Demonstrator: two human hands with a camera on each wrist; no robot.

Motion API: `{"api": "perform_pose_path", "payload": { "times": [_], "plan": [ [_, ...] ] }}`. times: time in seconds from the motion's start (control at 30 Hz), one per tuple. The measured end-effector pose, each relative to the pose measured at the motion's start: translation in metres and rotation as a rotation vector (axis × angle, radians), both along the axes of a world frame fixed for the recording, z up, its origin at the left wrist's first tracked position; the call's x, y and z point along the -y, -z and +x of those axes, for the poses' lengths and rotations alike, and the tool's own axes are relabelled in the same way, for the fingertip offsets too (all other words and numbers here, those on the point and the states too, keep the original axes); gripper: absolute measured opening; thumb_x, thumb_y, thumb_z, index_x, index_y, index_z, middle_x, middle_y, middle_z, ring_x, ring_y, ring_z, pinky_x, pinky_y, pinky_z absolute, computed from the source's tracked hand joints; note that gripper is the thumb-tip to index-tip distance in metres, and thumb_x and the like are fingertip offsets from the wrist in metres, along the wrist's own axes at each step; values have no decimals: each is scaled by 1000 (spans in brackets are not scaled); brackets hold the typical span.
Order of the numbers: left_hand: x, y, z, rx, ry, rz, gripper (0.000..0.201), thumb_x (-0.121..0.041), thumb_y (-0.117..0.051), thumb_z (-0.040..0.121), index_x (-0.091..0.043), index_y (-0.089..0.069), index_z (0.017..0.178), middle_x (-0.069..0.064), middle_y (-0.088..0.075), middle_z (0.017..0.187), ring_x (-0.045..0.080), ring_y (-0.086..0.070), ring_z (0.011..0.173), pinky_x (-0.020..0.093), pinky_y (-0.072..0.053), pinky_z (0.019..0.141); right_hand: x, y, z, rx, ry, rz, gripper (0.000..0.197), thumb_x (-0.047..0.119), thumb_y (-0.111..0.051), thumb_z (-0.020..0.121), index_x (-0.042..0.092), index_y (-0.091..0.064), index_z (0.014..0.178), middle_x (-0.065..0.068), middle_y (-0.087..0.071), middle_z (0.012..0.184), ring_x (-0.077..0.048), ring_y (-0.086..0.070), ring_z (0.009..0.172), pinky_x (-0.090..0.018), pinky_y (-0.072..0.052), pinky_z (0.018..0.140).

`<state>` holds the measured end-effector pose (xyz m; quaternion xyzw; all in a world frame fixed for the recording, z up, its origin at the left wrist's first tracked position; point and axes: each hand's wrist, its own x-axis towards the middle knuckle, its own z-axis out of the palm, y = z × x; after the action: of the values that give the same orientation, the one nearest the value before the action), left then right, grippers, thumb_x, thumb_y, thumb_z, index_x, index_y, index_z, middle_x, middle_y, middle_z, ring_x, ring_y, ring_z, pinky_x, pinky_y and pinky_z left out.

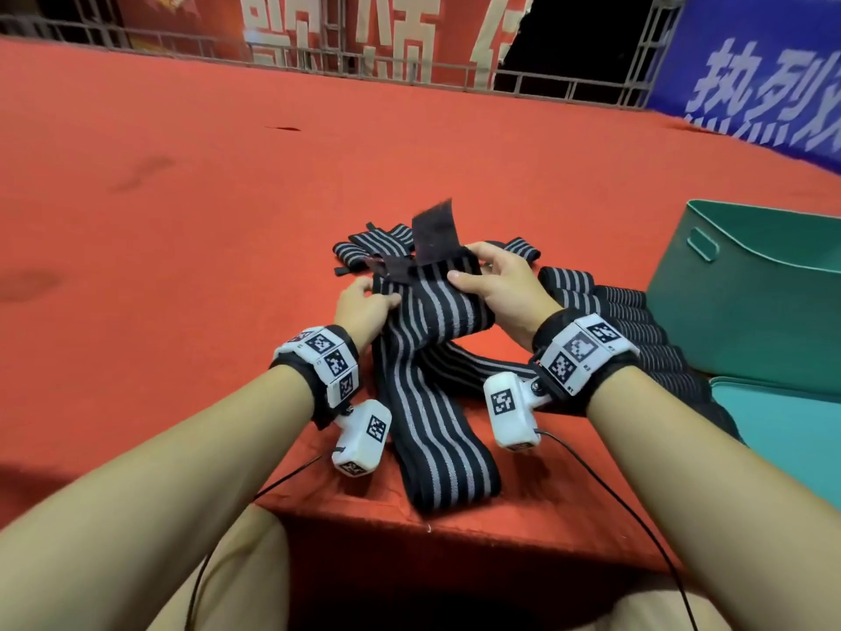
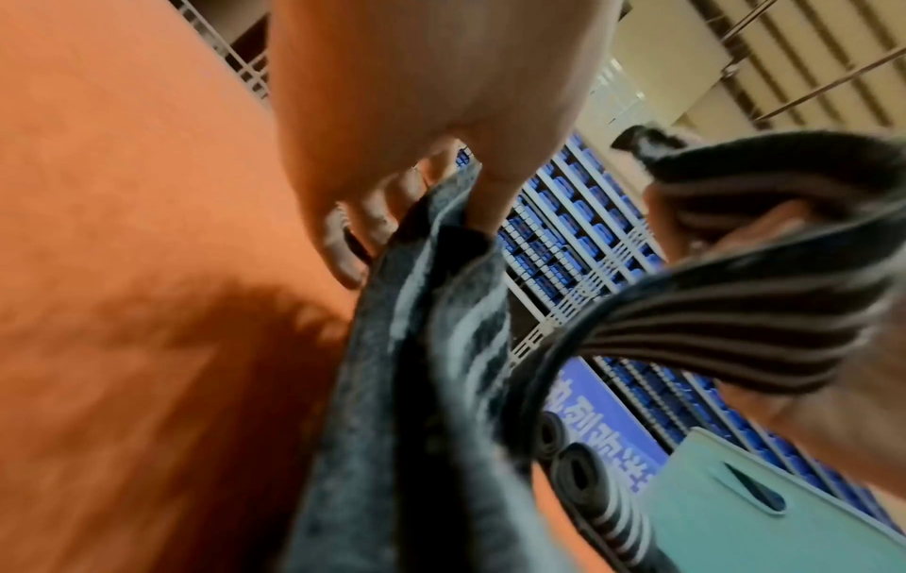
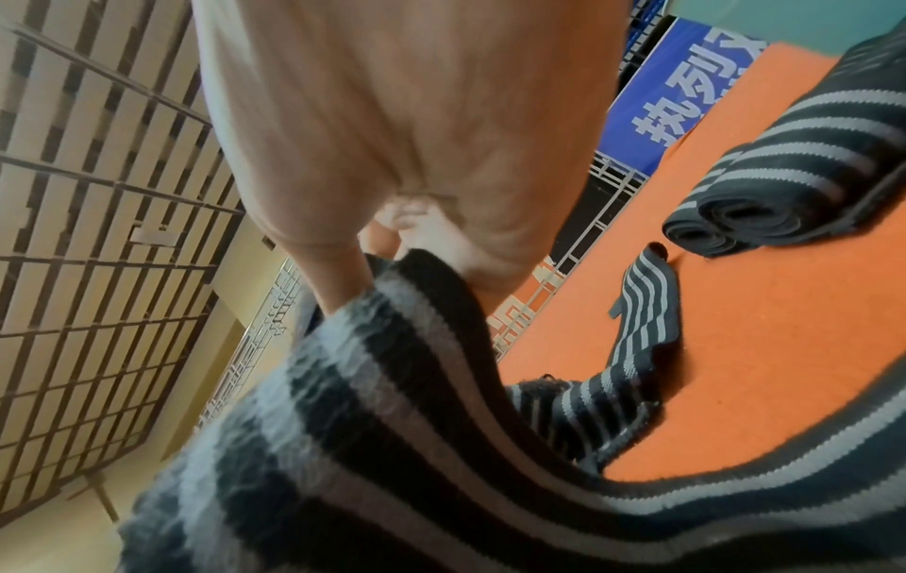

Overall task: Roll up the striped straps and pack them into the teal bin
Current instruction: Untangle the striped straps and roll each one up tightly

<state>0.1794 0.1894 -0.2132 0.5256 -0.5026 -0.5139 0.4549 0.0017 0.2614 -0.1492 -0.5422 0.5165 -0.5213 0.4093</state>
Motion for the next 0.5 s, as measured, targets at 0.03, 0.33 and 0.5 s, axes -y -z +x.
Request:
{"api": "perform_pose_path", "payload": {
  "times": [0.03,0.33,0.5],
  "plan": [
    [-4,-12,-1,-80,30,-53,20,-5,-66,93,-13,-66,111,9,-74,112,26,-72,102,44,-58,93,1,-1,1,22,-13,-7,21,-4,-64,95,5,-67,114,-16,-74,109,-26,-72,97,-41,-58,91],
    [-31,-103,-3,-283,198,-374,36,-33,-52,106,-7,-59,130,9,-70,127,22,-68,117,40,-54,102,4,-47,24,176,81,-182,13,-1,-69,93,5,-70,105,-8,-76,96,-19,-74,85,-32,-59,76],
    [-39,-123,-6,-258,126,-496,28,-17,-66,86,-6,-64,112,16,-72,111,27,-70,103,50,-54,100,1,-68,36,101,233,-324,22,9,-78,86,6,-68,105,-11,-76,104,-21,-73,95,-43,-59,94]
  ]
}}
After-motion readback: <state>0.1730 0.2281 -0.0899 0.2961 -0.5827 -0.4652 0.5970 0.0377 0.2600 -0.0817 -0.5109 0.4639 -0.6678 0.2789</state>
